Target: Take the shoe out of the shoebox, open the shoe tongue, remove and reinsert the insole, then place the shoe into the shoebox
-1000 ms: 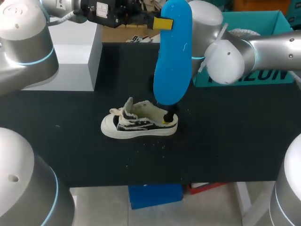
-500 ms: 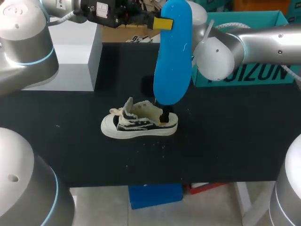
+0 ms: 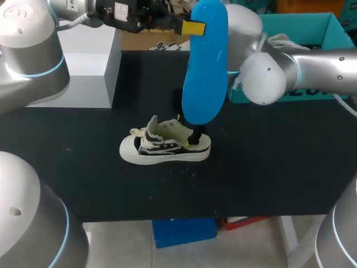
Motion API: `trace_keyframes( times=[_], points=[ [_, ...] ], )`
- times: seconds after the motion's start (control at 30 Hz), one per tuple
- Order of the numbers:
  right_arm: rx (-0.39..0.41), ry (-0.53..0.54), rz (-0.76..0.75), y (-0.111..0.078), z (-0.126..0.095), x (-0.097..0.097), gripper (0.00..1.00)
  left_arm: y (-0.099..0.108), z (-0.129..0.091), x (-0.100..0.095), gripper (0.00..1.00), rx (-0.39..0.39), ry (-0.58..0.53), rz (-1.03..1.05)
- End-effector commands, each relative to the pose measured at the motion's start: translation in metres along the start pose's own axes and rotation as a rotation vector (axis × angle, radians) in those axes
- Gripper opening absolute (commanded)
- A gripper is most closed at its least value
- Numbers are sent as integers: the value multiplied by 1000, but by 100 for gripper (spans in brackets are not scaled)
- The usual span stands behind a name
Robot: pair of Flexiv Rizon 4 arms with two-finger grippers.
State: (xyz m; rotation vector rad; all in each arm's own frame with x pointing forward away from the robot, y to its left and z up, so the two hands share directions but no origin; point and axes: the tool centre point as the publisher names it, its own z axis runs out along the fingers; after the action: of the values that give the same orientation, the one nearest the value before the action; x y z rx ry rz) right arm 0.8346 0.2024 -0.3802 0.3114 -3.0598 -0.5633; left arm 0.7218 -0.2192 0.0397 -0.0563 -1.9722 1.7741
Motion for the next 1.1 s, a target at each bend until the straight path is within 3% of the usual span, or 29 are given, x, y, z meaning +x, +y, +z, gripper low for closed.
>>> trace_keyframes(
  times=[0.03,0.23,0.57,1.1],
  points=[
    [-199,-44,-16,-14,0,11,100,0,1,0,0,0,-4,0],
    [-340,-70,-38,-16,4,13,100,0,1,0,0,0,-4,0],
    [-462,-91,-22,-22,19,15,100,0,1,0,0,0,-4,0],
    [-542,-105,33,-39,32,20,100,0,1,0,0,0,-4,0]
  ],
)
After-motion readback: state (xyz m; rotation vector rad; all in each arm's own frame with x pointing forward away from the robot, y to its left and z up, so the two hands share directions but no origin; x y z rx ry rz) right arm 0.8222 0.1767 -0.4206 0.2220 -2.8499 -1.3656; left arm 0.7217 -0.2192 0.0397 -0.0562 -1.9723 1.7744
